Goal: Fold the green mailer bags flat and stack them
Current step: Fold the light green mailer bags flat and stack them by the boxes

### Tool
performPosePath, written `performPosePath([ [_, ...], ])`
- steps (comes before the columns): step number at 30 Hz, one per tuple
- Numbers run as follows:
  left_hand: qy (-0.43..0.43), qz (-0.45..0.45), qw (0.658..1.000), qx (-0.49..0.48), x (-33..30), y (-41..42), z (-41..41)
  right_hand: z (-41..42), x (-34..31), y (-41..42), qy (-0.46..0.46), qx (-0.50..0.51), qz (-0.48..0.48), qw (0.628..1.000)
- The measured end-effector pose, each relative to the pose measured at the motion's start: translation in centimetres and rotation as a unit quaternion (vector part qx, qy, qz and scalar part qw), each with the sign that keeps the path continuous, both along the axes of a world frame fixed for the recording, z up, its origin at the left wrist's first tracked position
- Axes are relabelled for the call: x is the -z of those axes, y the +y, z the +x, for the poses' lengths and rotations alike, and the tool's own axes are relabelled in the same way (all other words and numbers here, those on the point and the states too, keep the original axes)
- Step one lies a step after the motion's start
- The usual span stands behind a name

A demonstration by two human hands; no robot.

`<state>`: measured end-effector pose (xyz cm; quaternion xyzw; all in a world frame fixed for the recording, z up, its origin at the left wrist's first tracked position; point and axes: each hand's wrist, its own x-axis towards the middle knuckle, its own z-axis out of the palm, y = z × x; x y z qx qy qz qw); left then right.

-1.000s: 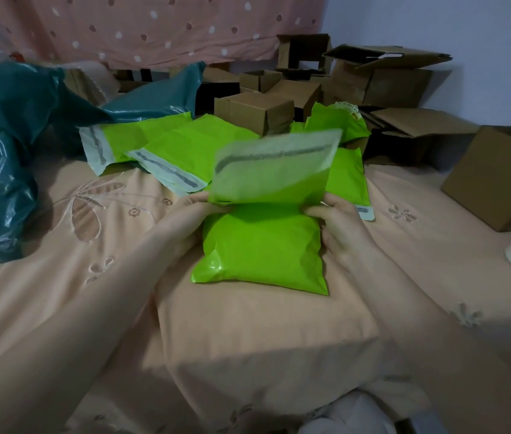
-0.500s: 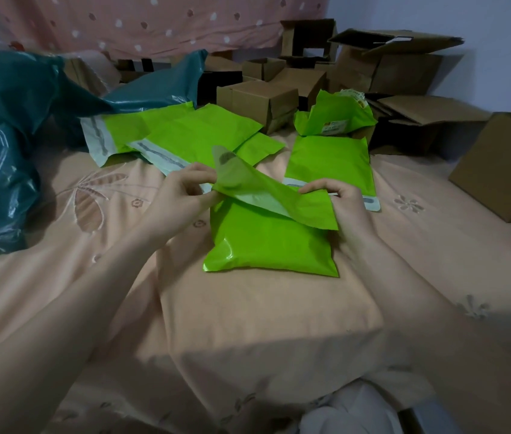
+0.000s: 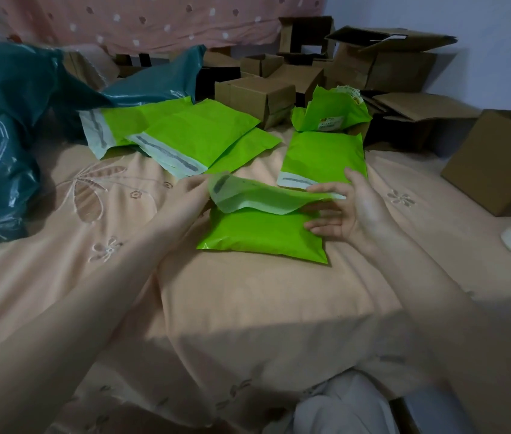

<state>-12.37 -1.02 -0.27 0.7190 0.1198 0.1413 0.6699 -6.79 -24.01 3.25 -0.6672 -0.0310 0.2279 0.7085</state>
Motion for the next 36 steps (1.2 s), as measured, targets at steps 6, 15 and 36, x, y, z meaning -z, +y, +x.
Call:
performPosePath([
  [6, -0.029, 0.05, 0.998, 0.005, 0.3, -0.4, -0.4, -1.2, 1.4, 0.1, -0.057, 0.0, -0.025, 0.998],
  [15, 0.119, 0.001, 0.993, -0.028, -1.2, 0.2, -1.4, -1.7, 1.9, -0.1, -0.112, 0.008, -0.046, 0.993],
  [36, 0.005, 0.13, 0.991, -0.029, 0.1, -0.4, -3.2, -3.0, 3.5, 0.4, -0.253, 0.042, -0.1, 0.961],
])
